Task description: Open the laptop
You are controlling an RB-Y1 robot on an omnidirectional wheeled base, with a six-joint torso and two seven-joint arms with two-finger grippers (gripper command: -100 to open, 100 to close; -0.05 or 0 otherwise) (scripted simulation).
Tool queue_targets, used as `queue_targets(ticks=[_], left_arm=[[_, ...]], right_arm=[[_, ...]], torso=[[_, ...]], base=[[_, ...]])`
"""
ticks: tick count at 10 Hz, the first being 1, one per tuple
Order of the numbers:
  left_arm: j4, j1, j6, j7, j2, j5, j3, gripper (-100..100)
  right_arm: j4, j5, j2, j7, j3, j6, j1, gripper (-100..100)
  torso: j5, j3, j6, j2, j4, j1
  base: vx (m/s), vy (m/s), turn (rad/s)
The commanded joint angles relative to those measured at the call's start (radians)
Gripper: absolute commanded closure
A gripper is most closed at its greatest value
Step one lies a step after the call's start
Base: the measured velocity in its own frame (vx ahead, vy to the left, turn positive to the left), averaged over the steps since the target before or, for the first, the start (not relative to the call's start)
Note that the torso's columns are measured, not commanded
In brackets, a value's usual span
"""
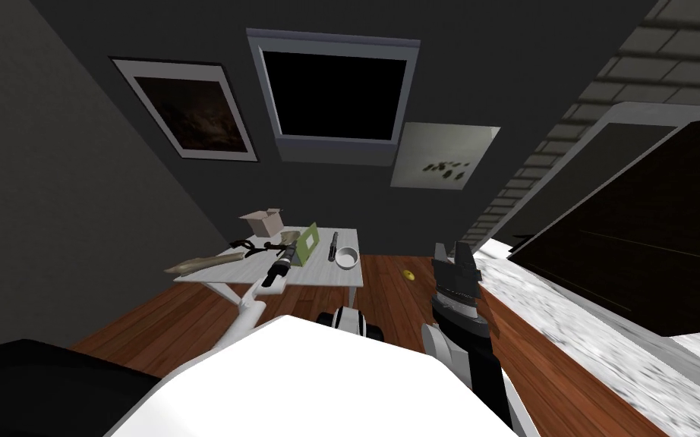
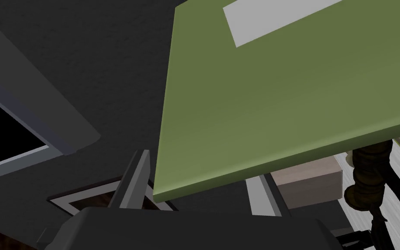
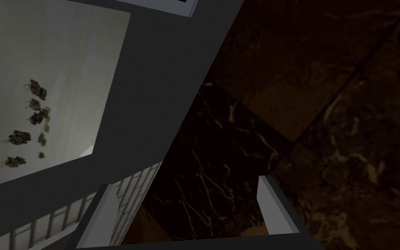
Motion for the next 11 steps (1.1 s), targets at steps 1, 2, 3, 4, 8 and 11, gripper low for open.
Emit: queue_targets(ticks=[1,2,3,4,8,11], left_arm=[[0.074,-0.047,-0.008,0.031,0.014,0.001,-0.011,100],[0.102,-0.047,-0.008,0.031,0.014,0.001,-0.011,100],[0.127,-0.104,-0.023,0.077,0.052,0.005,-0.03,100],[0.16,-0.118,-0.023,0.083,0.052,0.005,-0.03,100],[0.27,-0.189,-0.037,0.135,0.09,0.009,-0.048,100],[0.345,-0.25,-0.051,0.187,0.128,0.013,-0.067,100]], right_arm=[[0.0,0.0,0.0,0.0,0.0,0.0,0.0,0],[0.0,0.0,0.0,0.0,0.0,0.0,0.0,0],[0.0,0.0,0.0,0.0,0.0,0.0,0.0,0],[0.0,0.0,0.0,0.0,0.0,0.0,0.0,0],[0.0,0.0,0.0,0.0,0.0,0.0,0.0,0],[0.0,0.0,0.0,0.0,0.0,0.0,0.0,0]], torso=[[-0.001,0.001,0.0,0.001,0.001,-0.001],[0.0,-0.001,0.0,-0.002,-0.001,0.0],[0.003,-0.002,0.0,-0.005,-0.004,0.002],[0.001,-0.002,0.0,-0.003,-0.002,0.002],[0.003,-0.003,-0.001,-0.004,-0.003,0.006],[0.006,-0.003,-0.002,-0.006,-0.008,0.005]], base=[[-0.027,-0.007,-0.004],[0.0,0.0,0.0],[-0.045,-0.013,0.063],[-0.059,-0.017,0.023],[-0.03,-0.002,0.018],[-0.027,-0.003,0.018]])
